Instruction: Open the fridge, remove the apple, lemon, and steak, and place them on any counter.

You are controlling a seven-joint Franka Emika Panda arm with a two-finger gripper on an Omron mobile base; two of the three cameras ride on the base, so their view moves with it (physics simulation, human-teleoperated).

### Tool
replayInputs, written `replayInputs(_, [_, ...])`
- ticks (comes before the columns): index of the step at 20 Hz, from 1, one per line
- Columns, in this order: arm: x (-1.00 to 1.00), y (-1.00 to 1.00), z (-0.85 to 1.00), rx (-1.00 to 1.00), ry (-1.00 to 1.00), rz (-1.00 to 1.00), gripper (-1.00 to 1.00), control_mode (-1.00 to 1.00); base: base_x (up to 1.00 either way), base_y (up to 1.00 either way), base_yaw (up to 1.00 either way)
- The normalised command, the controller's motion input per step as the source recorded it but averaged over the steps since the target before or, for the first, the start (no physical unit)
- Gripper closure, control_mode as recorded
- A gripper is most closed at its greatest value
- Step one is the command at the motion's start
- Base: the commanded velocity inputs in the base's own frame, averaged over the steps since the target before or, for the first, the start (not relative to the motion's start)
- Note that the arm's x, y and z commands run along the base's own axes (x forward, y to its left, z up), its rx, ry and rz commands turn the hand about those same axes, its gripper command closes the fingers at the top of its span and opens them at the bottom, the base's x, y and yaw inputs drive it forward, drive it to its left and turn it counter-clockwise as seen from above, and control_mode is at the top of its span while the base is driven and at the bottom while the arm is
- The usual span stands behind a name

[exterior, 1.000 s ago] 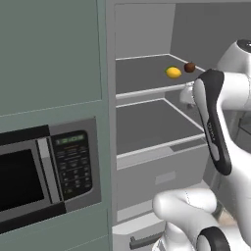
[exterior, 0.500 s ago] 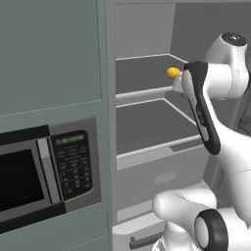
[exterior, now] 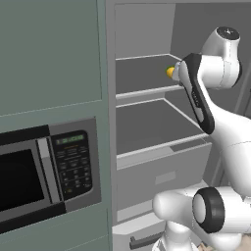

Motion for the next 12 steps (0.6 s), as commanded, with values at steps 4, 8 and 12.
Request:
replayInputs(4, [0.51, -0.07, -0.02, -0.10, -0.12, -0.02, -1.00, -1.00, 0.00, 0.00, 0.00])
replayInputs(8, [0.39, -0.01, 0.00, -0.01, -0.07, 0.00, -1.00, -1.00, 0.00, 0.00, 0.00])
replayInputs(12, [0.32, -0.09, 0.10, 0.00, 0.00, 0.00, -1.00, -1.00, 0.00, 0.00, 0.00])
